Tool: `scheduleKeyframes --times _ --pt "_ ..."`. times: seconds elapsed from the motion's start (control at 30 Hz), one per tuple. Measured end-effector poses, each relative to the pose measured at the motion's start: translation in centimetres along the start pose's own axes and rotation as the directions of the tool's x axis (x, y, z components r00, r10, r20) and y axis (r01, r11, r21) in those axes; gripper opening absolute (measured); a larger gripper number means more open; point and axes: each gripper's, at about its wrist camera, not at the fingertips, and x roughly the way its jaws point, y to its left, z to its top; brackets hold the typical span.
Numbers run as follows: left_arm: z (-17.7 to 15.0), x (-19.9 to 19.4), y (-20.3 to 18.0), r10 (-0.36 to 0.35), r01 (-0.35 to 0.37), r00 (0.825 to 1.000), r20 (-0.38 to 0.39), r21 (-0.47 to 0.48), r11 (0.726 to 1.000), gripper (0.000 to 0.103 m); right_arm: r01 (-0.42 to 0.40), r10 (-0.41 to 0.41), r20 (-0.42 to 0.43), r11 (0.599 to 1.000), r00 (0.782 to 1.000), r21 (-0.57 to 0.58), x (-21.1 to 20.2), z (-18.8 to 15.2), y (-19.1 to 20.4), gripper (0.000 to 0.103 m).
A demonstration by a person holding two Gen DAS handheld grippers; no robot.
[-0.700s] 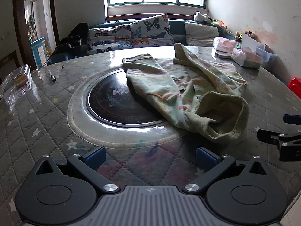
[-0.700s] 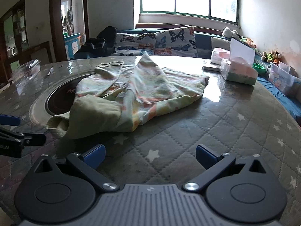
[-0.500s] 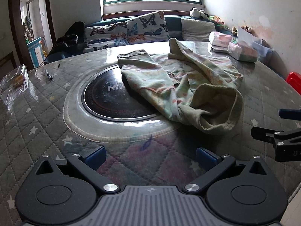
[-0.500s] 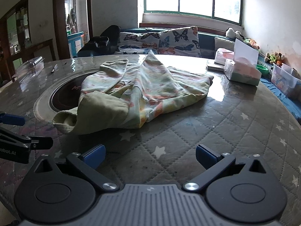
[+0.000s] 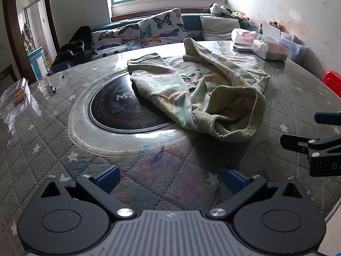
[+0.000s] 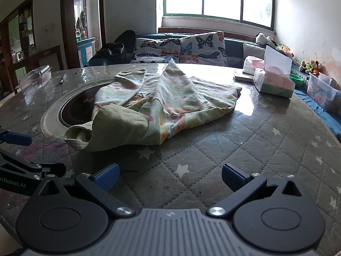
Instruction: Fold clothes
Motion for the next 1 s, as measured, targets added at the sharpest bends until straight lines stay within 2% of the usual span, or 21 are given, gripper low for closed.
scheduleKeyframes --times 0.4,1.0 --pt "-0.8 -0.8 -1.0 0.013 -0.013 1.000 0.001 0.016 1.000 0.103 -0.002 0.002 0.006 1.000 1.000 -0.008 -0.2 0.2 0.2 0.103" --pt "0.9 0.1 0.2 -0.022 0.023 0.999 -0.033 0.057 0.998 0.103 0.000 0.000 0.001 1.000 1.000 -0.008 0.0 0.2 0.3 0.103"
